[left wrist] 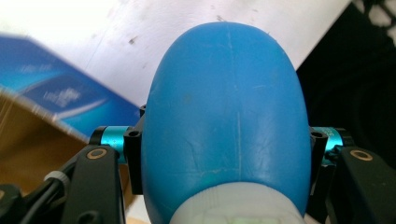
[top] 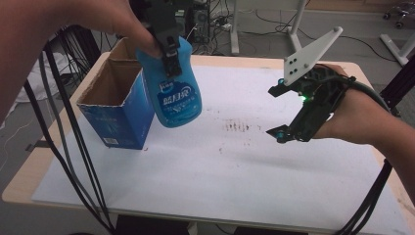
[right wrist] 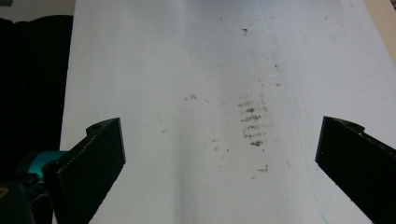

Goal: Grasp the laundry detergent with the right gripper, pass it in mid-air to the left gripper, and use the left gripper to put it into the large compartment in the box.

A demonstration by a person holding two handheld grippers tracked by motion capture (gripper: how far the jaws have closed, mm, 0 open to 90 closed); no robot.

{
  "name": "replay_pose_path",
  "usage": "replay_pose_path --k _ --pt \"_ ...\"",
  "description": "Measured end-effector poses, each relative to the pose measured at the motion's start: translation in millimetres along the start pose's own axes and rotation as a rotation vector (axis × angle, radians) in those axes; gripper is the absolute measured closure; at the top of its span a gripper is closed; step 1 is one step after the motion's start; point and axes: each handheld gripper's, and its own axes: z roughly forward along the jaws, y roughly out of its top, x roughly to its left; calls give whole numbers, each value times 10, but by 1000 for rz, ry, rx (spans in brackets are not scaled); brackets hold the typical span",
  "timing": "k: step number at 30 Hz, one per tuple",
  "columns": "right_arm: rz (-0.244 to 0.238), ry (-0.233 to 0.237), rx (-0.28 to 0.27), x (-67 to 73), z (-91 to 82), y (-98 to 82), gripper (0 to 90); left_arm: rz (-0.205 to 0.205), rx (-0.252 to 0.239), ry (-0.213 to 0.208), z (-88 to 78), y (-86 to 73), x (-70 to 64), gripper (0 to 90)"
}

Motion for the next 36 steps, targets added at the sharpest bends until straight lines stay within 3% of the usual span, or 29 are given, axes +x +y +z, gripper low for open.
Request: replay_pose_path --k 3,5,6,7,15,24,29,36 --pt "-7 1 18 -33 -30 4 8 -62 -18 11 -87 -51 74 388" --pt "-7 1 31 -46 -43 1 8 -126 -31 17 -174 -111 153 388" --pt "-9 1 32 -55 -45 -2 8 -126 -31 17 -174 -111 153 388" --pt "-11 1 34 -67 -49 -5 8 -174 -54 26 -251 -167 218 388" --pt "-9 2 43 -94 -33 -30 8 -354 -82 72 -547 -426 505 388" --pt "-6 2 47 -113 -19 -41 8 -533 -65 106 -595 -625 753 388" --pt "-3 -3 52 -106 -31 -56 8 -596 -48 131 -554 -688 881 388" --pt "6 -9 60 -98 -29 -87 8 -630 -36 125 -443 -738 1033 388"
